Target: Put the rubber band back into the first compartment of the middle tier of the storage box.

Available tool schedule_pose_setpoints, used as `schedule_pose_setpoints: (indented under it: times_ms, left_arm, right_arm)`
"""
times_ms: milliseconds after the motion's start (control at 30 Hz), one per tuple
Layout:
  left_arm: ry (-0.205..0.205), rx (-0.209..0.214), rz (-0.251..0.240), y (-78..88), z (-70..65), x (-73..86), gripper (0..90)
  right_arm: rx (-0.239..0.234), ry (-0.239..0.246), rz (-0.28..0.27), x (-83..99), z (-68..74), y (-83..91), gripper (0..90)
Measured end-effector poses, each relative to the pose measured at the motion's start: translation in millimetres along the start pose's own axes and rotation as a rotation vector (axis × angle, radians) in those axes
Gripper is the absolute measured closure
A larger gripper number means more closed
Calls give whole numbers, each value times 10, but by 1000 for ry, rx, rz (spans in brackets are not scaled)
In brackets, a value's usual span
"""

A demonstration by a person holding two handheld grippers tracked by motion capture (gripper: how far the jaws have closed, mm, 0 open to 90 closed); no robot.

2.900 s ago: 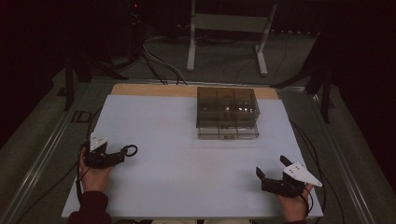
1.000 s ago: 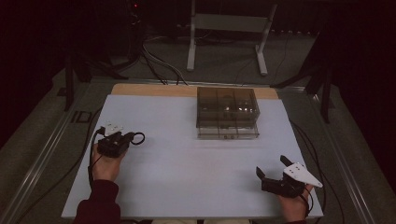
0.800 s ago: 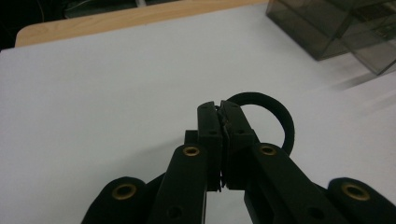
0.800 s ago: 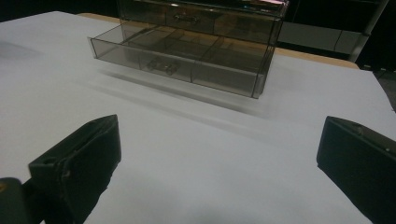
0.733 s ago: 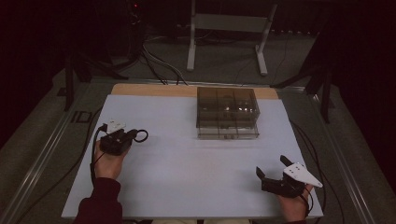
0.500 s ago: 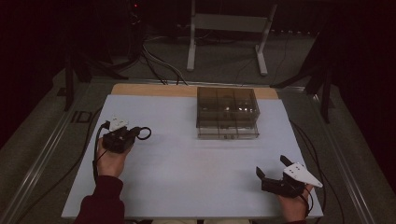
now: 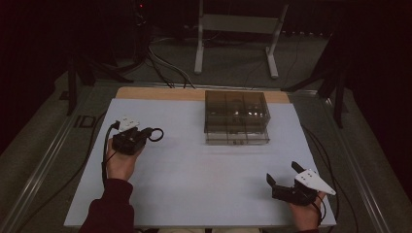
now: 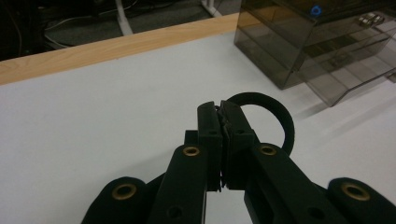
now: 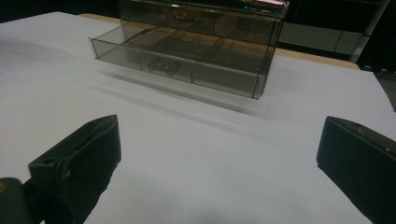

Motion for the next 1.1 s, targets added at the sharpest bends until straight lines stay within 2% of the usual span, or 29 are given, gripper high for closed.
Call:
schedule_pose_setpoints:
  times_ms: [467,1100]
  left_arm:
    - [-2,41,-20,-113,-92,-117,892]
    - [-5,73,-24,-267,-188,-236,892]
  right_arm:
    - [-1,1,-2,-3,1,6,2]
    - [-4,-1,-3,-1,0,5,2]
Point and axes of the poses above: each handheld gripper's, and its own axes: y roughly backward along the jaws, x roughly out of its underside, z roughly to its left, the point moved 5 cm from there along -y, roughly forward along the jaws, and after that the axes turned 14 degrees about x, right-handed, at the moved point
